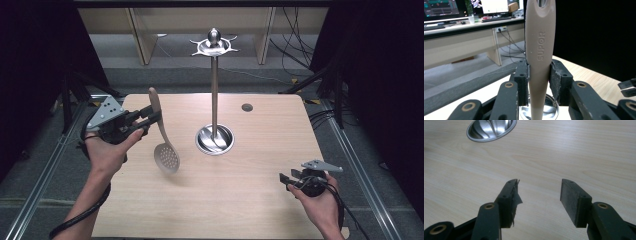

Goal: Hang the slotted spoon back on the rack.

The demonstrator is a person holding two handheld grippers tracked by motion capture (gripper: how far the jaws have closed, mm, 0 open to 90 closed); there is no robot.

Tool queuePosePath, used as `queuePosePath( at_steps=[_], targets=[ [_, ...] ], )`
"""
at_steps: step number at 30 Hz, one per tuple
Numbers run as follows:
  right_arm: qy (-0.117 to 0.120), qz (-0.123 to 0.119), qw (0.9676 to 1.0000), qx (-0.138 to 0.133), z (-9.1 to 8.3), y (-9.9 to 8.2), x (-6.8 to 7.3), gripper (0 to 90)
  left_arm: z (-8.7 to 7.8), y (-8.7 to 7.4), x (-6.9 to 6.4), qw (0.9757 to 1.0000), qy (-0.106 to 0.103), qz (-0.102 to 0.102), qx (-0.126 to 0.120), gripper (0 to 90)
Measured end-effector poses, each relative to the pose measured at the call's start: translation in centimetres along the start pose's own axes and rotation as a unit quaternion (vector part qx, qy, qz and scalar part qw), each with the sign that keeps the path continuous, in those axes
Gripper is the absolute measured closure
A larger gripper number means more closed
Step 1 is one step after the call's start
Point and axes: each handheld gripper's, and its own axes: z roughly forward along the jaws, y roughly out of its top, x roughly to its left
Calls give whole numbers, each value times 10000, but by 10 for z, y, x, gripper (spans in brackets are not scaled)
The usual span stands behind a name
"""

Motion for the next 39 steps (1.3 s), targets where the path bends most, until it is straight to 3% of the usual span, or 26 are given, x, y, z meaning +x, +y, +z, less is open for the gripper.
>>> queuePosePath(
  at_steps=[7,24,29,33,37,39],
  targets=[
    [20,-7,10000,-53,2,0,0,488,11,3,5,9996,-218,-20,-174,692],
    [32,14,10000,-52,1,0,0,488,27,13,12,9995,-226,-38,-230,692],
    [-20,-2,10000,-50,2,0,0,488,32,17,14,9995,-243,-42,-187,692],
    [91,9,9999,-72,2,0,-1,488,36,18,15,9996,-235,-55,-164,692],
    [-33,-55,10000,-33,1,0,-1,488,39,19,16,9996,-243,-68,-137,692],
    [13,36,10000,14,0,0,0,488,41,20,16,9996,-243,-63,-111,692]
  ],
)
